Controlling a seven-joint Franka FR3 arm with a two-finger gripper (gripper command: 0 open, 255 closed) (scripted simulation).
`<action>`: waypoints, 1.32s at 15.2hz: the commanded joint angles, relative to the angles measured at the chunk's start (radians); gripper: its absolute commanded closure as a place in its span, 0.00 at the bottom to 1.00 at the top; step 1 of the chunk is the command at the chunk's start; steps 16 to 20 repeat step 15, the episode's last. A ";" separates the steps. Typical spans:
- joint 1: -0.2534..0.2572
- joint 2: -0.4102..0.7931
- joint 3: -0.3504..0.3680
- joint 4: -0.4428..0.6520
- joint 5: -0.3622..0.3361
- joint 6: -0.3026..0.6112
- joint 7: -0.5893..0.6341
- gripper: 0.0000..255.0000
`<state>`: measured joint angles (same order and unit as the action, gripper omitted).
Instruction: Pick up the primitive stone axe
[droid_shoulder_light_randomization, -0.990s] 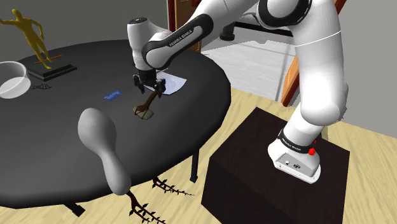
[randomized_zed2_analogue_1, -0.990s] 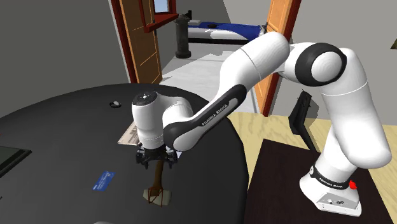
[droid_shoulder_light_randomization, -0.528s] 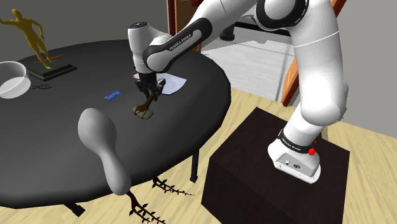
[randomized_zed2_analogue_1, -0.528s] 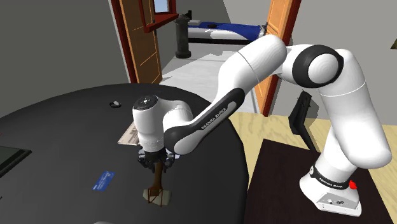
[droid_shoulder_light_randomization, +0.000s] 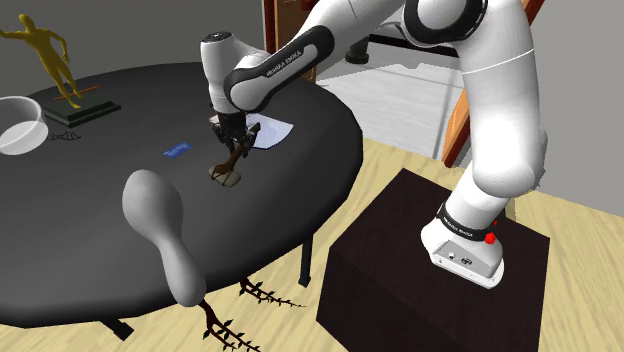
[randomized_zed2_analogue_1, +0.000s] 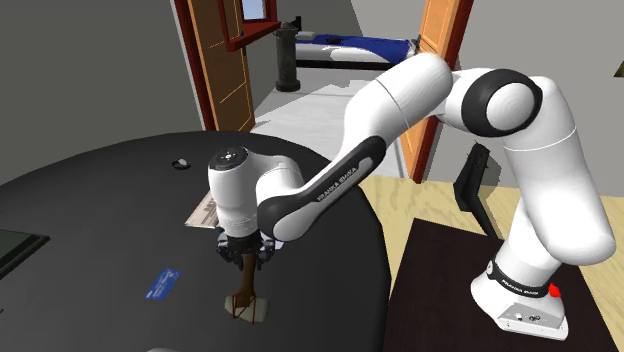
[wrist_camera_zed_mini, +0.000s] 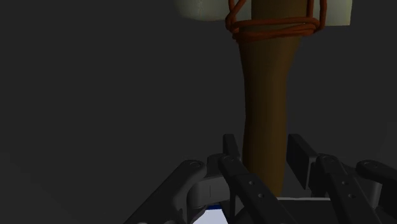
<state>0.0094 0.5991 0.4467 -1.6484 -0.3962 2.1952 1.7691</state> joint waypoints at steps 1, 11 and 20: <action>-0.003 -0.012 0.005 0.007 0.007 -0.017 -0.006 1.00; -0.015 -0.074 0.028 0.048 0.046 -0.115 -0.035 1.00; -0.016 -0.086 0.032 0.061 0.053 -0.138 -0.041 1.00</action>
